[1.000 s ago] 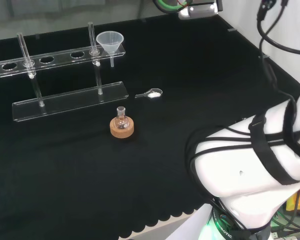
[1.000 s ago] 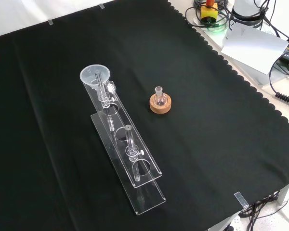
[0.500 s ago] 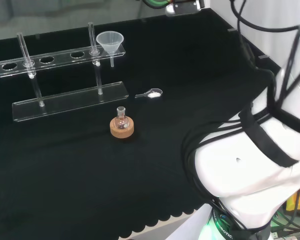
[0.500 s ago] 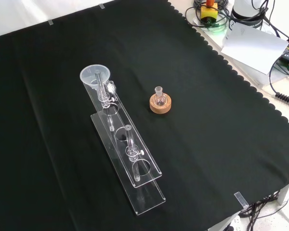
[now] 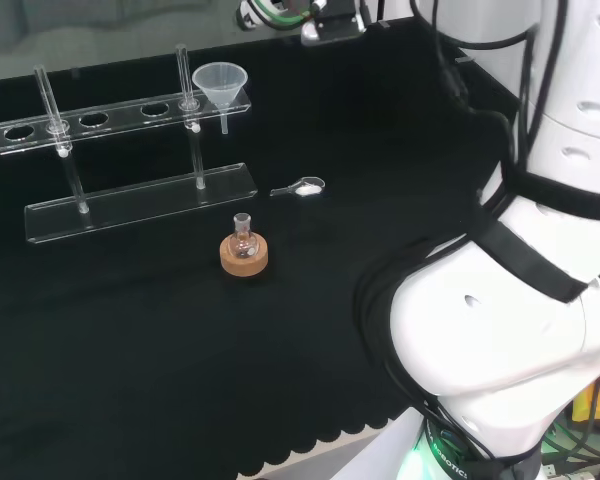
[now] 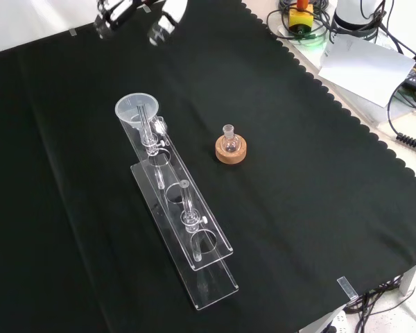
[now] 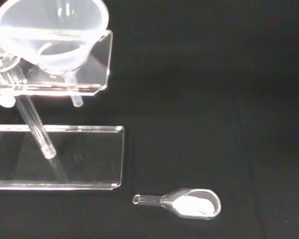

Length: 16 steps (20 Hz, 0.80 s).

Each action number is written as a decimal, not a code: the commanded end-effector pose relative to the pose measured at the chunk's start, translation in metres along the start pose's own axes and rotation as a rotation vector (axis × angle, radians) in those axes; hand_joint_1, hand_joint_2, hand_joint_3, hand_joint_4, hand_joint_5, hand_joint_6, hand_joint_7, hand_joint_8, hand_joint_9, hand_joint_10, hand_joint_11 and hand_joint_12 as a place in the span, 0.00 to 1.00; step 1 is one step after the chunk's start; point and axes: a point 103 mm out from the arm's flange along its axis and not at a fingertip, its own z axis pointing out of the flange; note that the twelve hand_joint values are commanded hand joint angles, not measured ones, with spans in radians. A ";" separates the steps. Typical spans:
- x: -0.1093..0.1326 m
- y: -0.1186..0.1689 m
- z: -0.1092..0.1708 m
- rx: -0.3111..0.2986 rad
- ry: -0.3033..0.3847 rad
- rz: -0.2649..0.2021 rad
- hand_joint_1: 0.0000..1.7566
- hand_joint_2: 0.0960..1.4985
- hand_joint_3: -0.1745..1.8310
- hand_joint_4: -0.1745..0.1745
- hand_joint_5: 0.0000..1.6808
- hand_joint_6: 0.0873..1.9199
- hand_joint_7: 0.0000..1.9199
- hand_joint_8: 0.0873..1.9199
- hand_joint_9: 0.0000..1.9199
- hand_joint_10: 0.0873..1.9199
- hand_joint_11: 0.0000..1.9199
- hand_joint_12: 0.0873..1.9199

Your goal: Pick up the funnel from the transparent funnel stand.

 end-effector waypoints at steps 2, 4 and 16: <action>0.029 0.030 0.016 0.110 -0.038 -0.067 0.26 0.58 0.18 0.42 0.12 0.00 0.01 0.28 0.10 0.37 0.02 0.75; 0.032 0.034 0.020 0.140 -0.046 -0.068 0.29 0.56 0.17 0.41 0.10 0.00 0.00 0.29 0.09 0.38 0.03 0.76; 0.046 0.051 0.031 0.213 -0.075 -0.094 0.32 0.51 0.17 0.34 0.08 0.00 0.00 0.27 0.10 0.41 0.11 0.76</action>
